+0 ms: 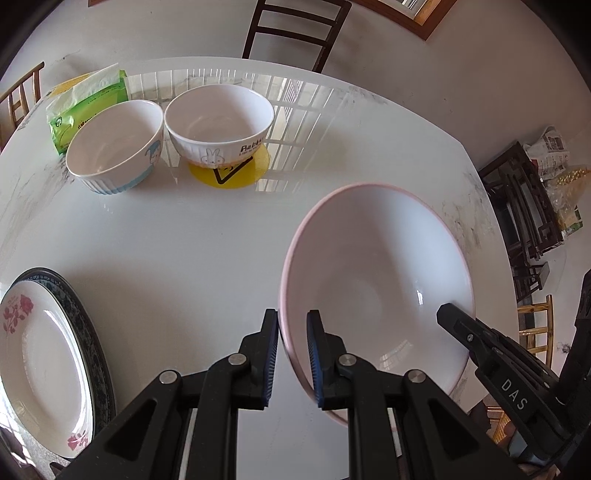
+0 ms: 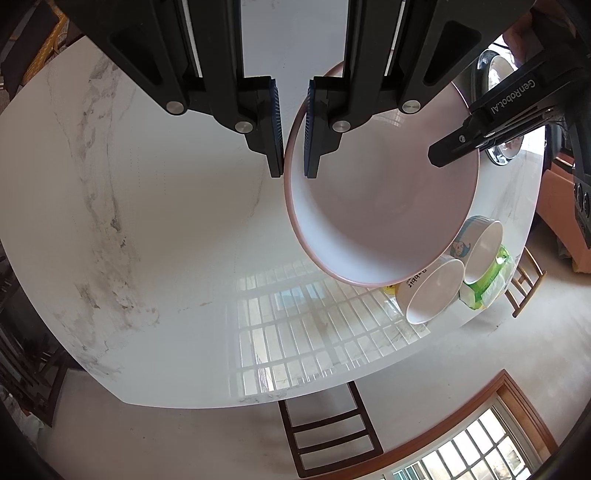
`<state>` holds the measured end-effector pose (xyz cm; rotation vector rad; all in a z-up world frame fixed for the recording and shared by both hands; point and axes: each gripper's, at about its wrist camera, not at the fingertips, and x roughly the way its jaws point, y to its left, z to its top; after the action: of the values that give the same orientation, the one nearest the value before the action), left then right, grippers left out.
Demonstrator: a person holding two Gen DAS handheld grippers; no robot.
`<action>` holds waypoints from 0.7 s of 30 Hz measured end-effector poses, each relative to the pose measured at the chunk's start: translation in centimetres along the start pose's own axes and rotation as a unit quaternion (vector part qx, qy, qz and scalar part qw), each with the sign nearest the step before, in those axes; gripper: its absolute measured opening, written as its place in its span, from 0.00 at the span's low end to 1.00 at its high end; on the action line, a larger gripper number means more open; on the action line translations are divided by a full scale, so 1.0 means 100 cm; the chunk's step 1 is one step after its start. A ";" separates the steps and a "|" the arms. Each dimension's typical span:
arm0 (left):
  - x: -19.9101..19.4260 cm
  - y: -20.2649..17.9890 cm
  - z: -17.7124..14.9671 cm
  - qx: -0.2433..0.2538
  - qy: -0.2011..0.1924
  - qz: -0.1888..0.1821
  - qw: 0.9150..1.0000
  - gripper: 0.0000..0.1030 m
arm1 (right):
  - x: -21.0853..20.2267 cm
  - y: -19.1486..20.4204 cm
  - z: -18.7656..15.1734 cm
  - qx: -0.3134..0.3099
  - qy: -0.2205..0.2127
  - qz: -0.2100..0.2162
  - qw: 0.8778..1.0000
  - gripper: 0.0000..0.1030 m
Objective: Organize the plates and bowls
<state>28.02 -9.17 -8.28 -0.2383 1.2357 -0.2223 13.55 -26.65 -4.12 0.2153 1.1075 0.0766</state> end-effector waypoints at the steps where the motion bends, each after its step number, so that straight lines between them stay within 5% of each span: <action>1: -0.001 0.002 -0.002 -0.001 0.001 -0.001 1.000 0.15 | -0.001 0.001 -0.004 -0.001 0.000 0.000 1.000 0.12; 21: 0.000 0.026 -0.029 -0.015 0.013 0.009 1.000 0.15 | 0.001 0.023 -0.054 -0.019 0.033 0.010 0.999 0.12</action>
<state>25.39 -6.88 -9.99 -0.2504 1.2673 -0.1911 8.85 -23.63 -5.98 0.1913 1.1685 0.1227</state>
